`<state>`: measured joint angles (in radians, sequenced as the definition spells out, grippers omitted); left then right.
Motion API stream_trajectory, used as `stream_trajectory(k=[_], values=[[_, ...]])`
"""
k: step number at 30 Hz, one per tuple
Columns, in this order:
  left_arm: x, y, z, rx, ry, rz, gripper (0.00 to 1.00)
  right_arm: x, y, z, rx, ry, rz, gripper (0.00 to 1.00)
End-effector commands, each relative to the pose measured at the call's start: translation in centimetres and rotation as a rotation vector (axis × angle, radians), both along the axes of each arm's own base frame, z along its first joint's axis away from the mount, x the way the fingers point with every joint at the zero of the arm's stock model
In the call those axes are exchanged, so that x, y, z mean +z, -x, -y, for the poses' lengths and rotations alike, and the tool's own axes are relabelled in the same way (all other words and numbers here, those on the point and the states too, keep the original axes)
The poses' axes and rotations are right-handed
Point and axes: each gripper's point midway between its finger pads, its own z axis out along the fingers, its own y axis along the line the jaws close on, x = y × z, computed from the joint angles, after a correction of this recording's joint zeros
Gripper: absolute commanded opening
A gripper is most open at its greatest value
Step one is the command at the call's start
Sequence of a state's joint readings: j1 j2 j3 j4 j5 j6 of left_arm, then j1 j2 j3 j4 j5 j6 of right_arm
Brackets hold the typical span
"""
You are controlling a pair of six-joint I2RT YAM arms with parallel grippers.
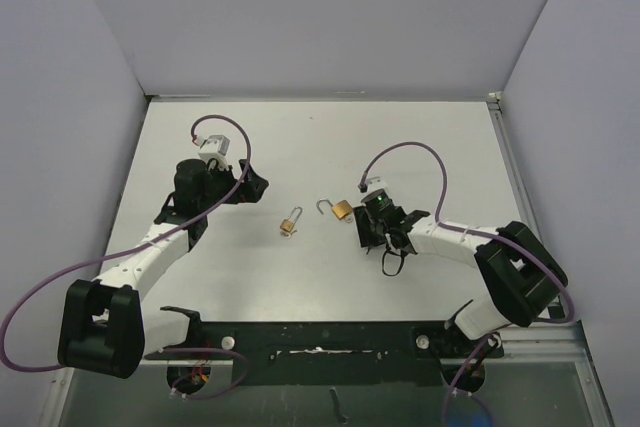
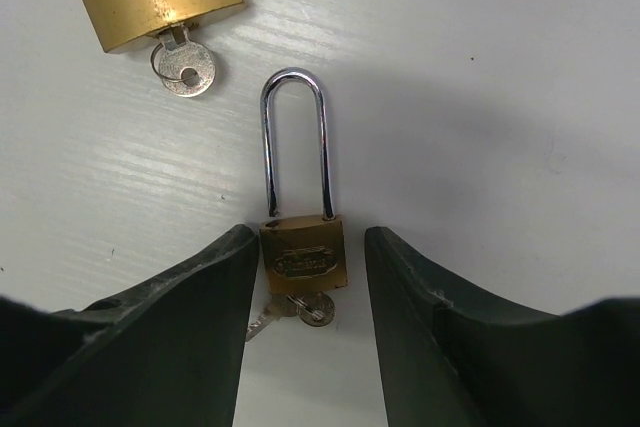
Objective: Lock with the key
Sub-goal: Pick up the lock from the center of the board.
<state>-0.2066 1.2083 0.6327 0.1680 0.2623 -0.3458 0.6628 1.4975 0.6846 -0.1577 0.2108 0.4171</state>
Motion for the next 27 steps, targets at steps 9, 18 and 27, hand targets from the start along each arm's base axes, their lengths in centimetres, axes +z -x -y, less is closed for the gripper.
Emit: stream_trajectory(k=[9, 18, 27], values=[[2.1, -0.6, -0.7, 0.028, -0.007, 0.080, 0.98, -0.9, 2.1, -0.4, 0.040, 0.073, -0.072, 0.46], [2.0, -0.7, -0.8, 0.035, -0.010, 0.078, 0.98, -1.6, 3.0, 0.1, 0.020, 0.104, -0.097, 0.37], [2.2, -0.5, -1.0, 0.039, -0.014, 0.082, 0.98, -1.6, 2.0, 0.6, -0.025, 0.157, -0.087, 0.00]])
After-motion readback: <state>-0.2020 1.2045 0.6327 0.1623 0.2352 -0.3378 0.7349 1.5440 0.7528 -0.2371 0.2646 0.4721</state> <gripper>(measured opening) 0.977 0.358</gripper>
